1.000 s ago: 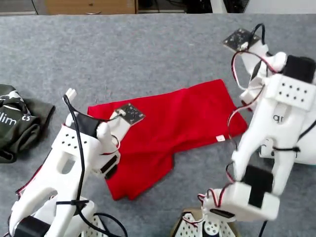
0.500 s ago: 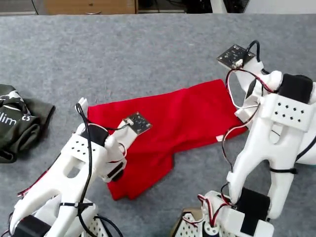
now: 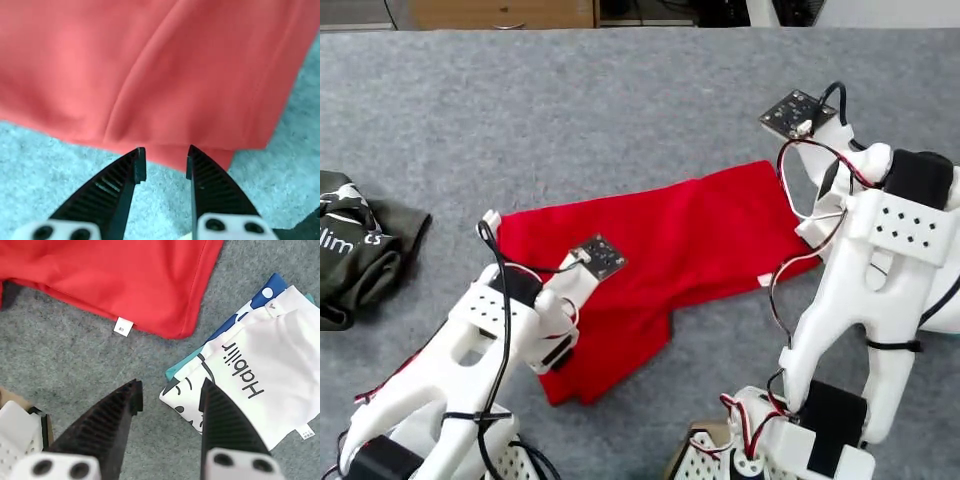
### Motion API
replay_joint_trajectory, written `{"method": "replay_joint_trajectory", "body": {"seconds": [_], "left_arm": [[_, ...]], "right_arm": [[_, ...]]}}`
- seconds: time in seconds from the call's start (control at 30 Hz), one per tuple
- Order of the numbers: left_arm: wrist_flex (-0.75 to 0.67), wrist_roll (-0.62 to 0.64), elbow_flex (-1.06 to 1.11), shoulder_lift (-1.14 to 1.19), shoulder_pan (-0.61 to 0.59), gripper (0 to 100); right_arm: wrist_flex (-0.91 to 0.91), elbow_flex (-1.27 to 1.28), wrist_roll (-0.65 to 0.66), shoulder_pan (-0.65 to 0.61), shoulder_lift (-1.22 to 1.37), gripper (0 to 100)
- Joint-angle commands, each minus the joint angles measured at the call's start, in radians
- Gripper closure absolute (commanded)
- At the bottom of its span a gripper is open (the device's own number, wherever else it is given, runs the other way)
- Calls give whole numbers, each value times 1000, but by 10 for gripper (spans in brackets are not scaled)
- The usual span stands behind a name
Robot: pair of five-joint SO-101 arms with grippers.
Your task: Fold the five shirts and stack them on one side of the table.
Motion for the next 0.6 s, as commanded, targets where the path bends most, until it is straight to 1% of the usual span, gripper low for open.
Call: {"method": "replay_joint_trajectory", "body": {"seconds": [0.0,0.17,0.57], "left_arm": [[-37,6,12,-12,11,857],[-84,6,61,-12,11,858],[-86,12,38,-15,11,858]], "right_arm": [[15,2,5,16,-36,800],[17,2,5,16,-36,800],[17,2,5,15,-36,800]]}}
